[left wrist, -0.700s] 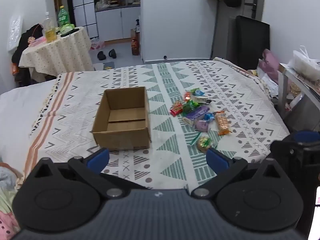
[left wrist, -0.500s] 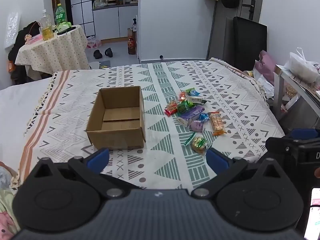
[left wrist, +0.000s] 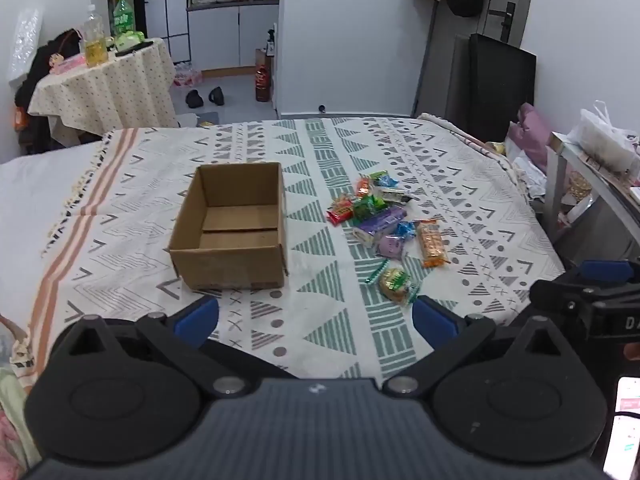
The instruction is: Organize snacks
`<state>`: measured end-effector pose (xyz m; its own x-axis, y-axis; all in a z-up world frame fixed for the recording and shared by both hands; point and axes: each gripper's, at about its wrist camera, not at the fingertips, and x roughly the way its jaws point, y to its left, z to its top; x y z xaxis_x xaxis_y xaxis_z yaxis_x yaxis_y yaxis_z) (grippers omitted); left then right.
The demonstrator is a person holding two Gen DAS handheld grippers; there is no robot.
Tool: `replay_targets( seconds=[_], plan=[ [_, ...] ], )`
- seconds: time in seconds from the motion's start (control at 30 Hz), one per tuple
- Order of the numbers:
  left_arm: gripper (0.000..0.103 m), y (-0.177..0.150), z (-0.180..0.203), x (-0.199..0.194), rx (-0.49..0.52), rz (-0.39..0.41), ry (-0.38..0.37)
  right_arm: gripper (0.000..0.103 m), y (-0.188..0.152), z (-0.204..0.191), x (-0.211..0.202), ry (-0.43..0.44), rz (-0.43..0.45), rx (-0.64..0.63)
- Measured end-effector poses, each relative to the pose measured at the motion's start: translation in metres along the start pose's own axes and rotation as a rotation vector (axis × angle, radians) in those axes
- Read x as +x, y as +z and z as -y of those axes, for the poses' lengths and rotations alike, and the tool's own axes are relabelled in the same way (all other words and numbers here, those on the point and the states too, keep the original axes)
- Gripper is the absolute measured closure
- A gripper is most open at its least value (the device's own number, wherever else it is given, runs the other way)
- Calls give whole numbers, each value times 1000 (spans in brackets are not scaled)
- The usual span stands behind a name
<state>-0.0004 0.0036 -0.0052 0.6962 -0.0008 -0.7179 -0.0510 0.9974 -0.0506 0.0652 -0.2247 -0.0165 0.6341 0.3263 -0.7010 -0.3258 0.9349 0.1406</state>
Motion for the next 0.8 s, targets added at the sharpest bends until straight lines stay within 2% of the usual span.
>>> replay_targets(
  seconds=[0.8],
  plan=[
    [0,-6,-2,-1,12,3,2,0,-4,-3,4,-25,-15,-18]
  ],
)
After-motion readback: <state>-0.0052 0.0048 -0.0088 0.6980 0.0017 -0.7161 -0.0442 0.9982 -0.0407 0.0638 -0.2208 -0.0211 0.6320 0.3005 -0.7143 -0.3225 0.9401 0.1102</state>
